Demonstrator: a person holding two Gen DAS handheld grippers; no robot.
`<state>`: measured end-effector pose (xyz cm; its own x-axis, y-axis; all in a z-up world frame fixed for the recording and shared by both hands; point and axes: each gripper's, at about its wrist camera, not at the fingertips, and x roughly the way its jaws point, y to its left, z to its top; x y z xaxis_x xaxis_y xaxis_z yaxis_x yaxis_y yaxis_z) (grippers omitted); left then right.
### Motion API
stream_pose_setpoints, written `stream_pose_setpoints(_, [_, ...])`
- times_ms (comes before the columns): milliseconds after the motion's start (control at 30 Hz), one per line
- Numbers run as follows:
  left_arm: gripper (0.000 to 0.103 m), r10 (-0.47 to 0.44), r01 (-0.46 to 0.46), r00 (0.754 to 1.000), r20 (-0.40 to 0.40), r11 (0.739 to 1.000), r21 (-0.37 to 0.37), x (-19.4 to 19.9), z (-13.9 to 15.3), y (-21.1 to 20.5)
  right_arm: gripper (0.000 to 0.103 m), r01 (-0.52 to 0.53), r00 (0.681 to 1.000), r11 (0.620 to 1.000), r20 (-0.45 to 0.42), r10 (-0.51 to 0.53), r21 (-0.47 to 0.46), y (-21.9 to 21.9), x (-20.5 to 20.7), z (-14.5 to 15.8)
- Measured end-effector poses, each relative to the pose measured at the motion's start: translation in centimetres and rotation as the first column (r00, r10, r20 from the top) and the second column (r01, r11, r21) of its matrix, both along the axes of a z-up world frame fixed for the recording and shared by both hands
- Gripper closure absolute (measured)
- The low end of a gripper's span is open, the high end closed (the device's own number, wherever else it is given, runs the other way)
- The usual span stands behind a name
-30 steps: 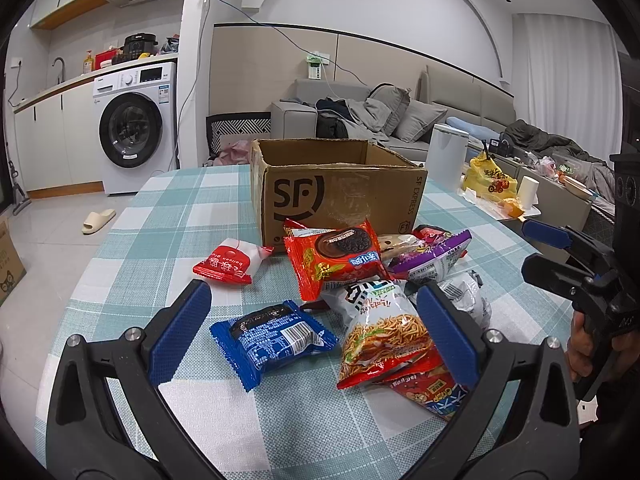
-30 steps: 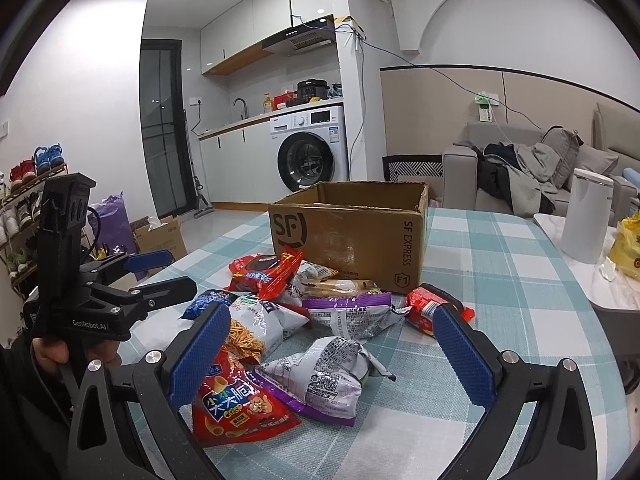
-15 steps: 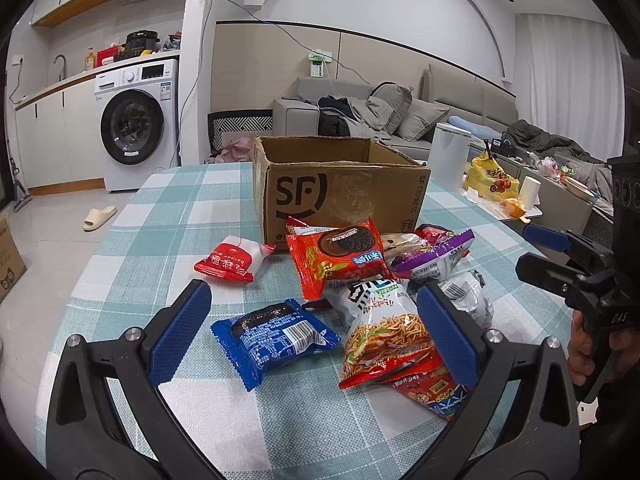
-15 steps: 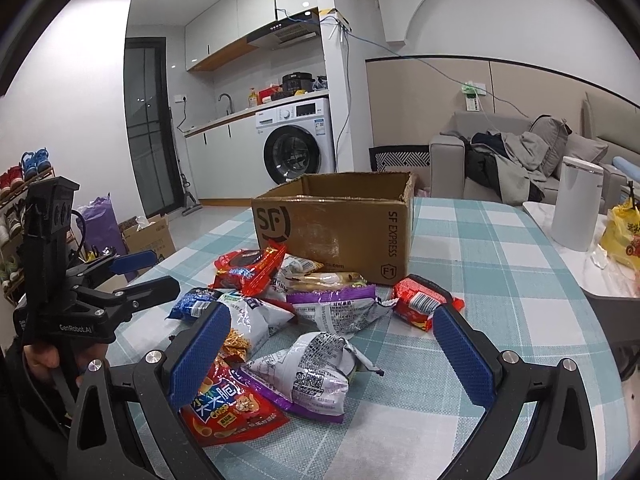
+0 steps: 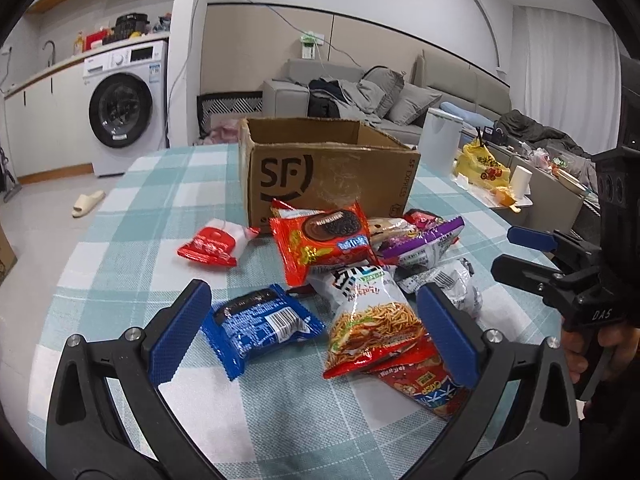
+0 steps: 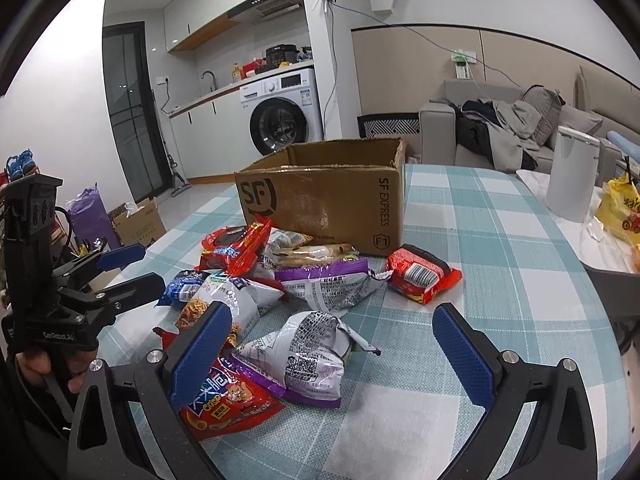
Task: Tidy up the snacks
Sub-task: 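Grasp the orange-and-white noodle bag with the left tool while the right tool grasps the white-and-purple bag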
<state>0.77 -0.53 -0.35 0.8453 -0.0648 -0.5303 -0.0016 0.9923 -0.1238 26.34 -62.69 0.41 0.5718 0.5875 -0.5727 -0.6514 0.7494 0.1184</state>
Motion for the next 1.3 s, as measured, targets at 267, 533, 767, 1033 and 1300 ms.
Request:
stream_pose_setpoints(267, [0.000,0.006,-0.005,0.998,-0.069,1.000,0.009,1.6,-0.7,-0.4,0.000,0.019,0.997,0.999,-0.074,-0.021,-0.035,0.8,1.0,-1.0])
stream_pose_setpoints(533, [0.000,-0.022,0.024,0.990,-0.141,1.000,0.010,3.6,-1.6,-1.4,0.000,0.021,0.987,0.996,-0.157,-0.035,-0.088,1.9,2.2,-2.4])
stream_pose_setpoints(767, [0.005,-0.042,0.040,0.982,-0.186,0.999,-0.018,4.8,-2.4,-1.7,0.001,0.015,0.976,0.997,-0.214,-0.031,-0.076,2.0,3.1,-3.4])
stream_pose_setpoints(1033, [0.019,-0.092,0.080,0.972,-0.218,0.995,-0.061,6.1,-2.8,-2.0,0.005,0.002,0.960,0.999,-0.278,-0.014,-0.041,2.0,3.7,-4.1])
stream_pose_setpoints(1300, [0.021,-0.118,0.103,0.959,-0.257,0.992,-0.070,7.2,-3.1,-2.6,0.017,-0.020,0.948,1.000,-0.318,0.014,-0.018,2.4,3.8,-4.3])
